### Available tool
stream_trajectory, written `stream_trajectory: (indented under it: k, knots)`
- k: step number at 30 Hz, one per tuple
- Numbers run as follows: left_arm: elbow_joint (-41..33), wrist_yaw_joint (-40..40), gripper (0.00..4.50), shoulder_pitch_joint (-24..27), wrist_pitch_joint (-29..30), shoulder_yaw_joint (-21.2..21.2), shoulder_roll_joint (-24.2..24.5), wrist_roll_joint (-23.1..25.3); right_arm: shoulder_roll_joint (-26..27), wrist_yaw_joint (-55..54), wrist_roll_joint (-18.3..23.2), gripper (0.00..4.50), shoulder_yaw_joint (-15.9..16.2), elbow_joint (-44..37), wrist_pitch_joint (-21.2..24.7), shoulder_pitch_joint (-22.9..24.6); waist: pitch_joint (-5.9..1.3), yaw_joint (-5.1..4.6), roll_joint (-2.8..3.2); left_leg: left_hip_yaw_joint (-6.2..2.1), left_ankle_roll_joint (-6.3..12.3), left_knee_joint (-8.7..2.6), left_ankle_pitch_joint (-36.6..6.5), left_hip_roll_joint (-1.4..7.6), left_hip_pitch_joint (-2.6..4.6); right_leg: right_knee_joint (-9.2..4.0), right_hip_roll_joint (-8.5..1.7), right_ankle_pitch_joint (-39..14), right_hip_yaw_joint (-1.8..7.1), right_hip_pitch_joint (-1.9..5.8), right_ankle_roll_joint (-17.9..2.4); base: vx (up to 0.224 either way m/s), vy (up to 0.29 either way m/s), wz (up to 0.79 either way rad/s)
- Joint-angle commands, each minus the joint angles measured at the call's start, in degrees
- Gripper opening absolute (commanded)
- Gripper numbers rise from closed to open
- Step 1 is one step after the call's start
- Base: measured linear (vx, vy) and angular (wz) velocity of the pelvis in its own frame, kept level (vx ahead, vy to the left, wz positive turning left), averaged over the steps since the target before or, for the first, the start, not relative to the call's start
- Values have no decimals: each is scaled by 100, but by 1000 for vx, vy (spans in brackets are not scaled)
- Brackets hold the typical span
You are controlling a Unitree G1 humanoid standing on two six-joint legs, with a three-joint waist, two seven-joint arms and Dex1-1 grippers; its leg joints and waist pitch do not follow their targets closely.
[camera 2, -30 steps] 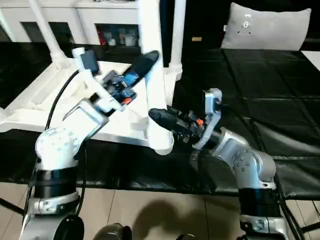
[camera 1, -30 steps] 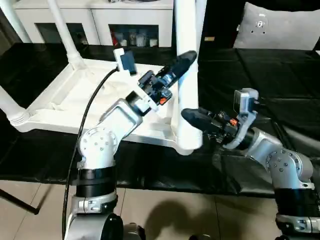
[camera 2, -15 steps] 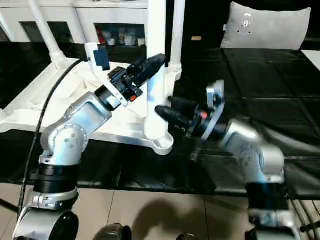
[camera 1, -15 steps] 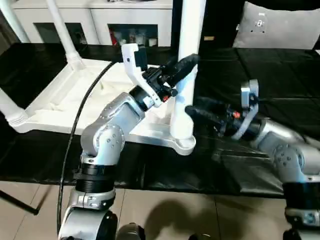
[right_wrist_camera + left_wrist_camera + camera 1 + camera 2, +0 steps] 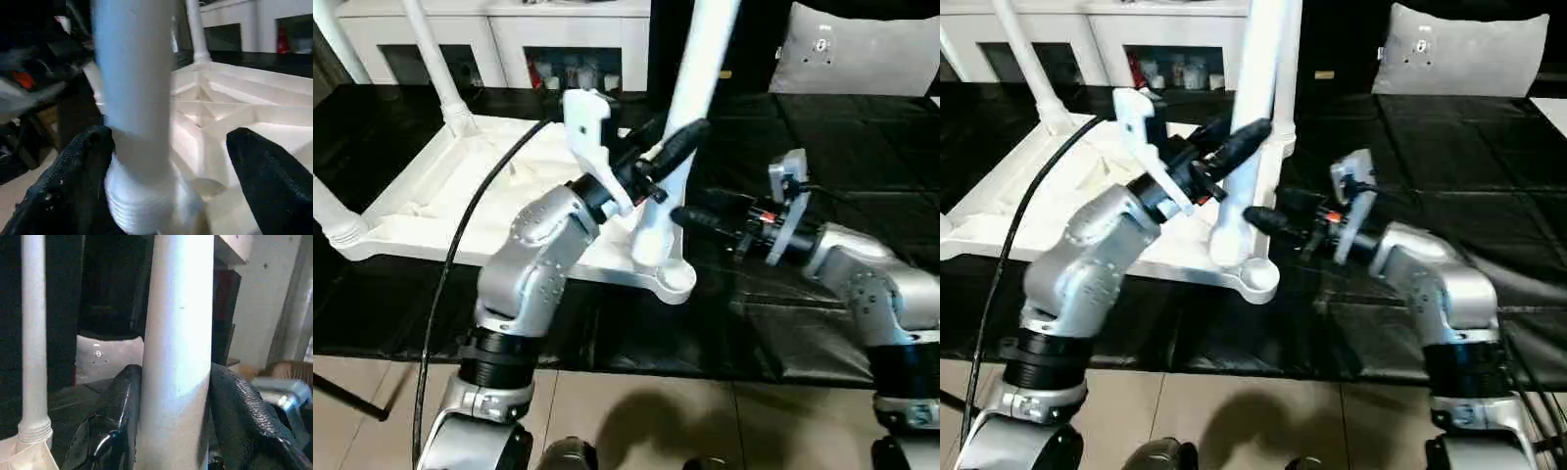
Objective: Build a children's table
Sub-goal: Pick table leg
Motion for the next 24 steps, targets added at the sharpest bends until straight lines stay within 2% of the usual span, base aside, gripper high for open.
stream_trajectory:
  k: [1,3,10,11,13,15,18,24]
  knots:
    - [-73,-65,184,50,-88,-74,-28,93,19,9,27,406,93,-129,48,30,-432,-16,-101,-104,185,-381,-998,284,111,-459,-458,-1517,260,284,-842,0,0,0]
    - [-97,-92,184,79,-109,-95,-79,70,83,-78,-18,406,112,-55,79,18,-433,-19,-89,-101,166,-383,-1021,284,115,-461,-463,-1528,261,278,-885,0,0,0]
    - [-80,-215,184,161,-317,-207,-165,66,217,-126,-7,406,170,-15,65,-3,-438,-19,-99,-104,146,-387,-1038,285,114,-460,-465,-1544,264,280,-870,0,0,0]
    - [-96,-244,184,188,-354,-229,-205,53,270,-132,-22,406,195,30,72,-27,-444,-22,-122,-99,157,-383,-1007,285,109,-451,-468,-1489,266,289,-876,0,0,0]
    - [-108,-257,183,198,-362,-241,-226,43,288,-141,-41,406,219,66,78,-37,-446,-21,-111,-99,155,-383,-1011,287,115,-452,-470,-1521,264,283,-886,0,0,0]
    - [-112,-262,182,202,-369,-254,-233,42,296,-155,-59,377,242,97,84,-42,-449,-24,-125,-94,148,-379,-994,283,115,-454,-466,-1513,265,285,-891,0,0,0]
    - [-103,-290,182,209,-407,-274,-238,66,309,-175,-75,367,256,121,93,-36,-458,-16,-120,-94,154,-374,-943,283,116,-444,-471,-1482,267,289,-881,0,0,0]
    - [-102,-312,182,215,-443,-292,-257,62,331,-149,-63,311,273,136,111,-25,-466,-14,-122,-89,180,-365,-884,279,110,-436,-468,-1402,266,293,-891,0,0,0]
